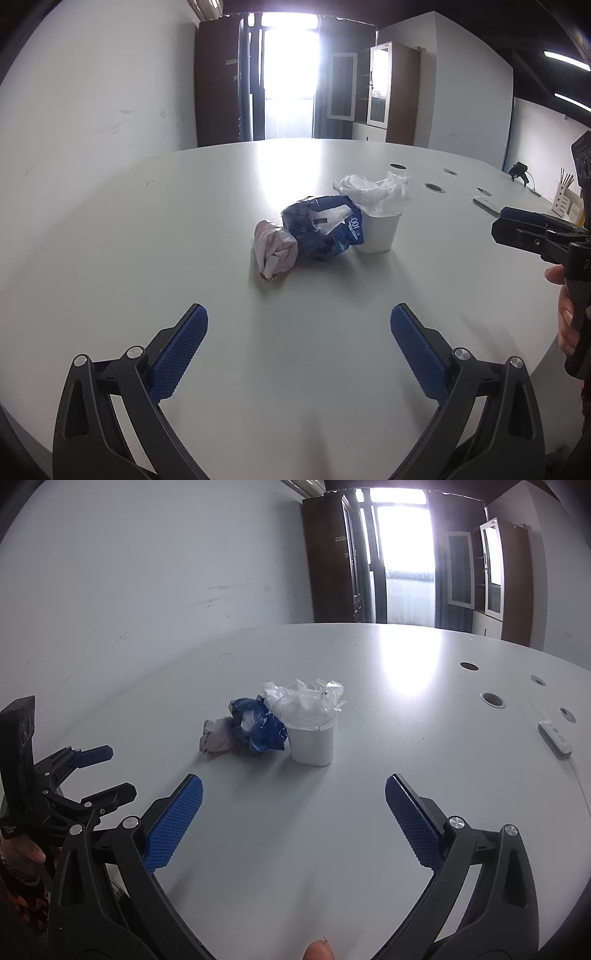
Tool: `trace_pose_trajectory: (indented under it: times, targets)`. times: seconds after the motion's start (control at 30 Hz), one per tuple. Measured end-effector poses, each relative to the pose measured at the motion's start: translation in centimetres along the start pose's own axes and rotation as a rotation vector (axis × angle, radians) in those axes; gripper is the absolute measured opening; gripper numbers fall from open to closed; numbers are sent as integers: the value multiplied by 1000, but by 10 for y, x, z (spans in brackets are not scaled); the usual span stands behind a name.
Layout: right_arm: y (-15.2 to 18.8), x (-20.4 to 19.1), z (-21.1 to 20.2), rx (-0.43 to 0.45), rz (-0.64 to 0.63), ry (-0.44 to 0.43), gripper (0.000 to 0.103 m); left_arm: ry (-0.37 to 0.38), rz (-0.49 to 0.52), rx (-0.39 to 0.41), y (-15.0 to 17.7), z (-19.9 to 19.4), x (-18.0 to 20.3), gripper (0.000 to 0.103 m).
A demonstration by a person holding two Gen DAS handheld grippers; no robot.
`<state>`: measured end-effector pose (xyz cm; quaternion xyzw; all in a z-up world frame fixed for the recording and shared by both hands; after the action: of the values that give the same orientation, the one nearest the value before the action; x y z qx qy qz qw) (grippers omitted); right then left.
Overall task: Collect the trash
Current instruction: 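Grasp the clear plastic bag with right tool while left tool grasps blue bag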
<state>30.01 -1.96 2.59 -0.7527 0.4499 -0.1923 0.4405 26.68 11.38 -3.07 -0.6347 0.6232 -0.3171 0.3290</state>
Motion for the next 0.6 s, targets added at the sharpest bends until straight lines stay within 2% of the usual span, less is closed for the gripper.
trace_pose_trajectory:
  times: [0.1, 0.27, 0.47, 0.6]
  targets:
    - [-14, 8, 19, -20, 18, -8, 95, -18, 42, -12, -12, 12, -2, 97]
    - [-30, 18, 50, -68, 46, -8, 94, 39, 71, -67, -27, 38, 7, 97]
    - [-49, 21, 78, -108, 62, -19, 88, 72, 139, -99, -50, 63, 17, 97]
    - [-56, 29, 101, -157, 92, -28, 79, 65, 202, -122, -65, 85, 22, 97]
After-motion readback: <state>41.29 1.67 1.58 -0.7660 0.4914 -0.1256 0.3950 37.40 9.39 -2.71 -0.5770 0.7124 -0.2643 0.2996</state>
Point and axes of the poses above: each gripper's, at about its wrist camera, not at the fingertips, and z roughly the way its jaws point, x to its right, y to its underside, the point moved 9 cm from there along z, roughly the way its jaws point, and after that the axes turned 1 degree about -y, right-handed, at the moved point
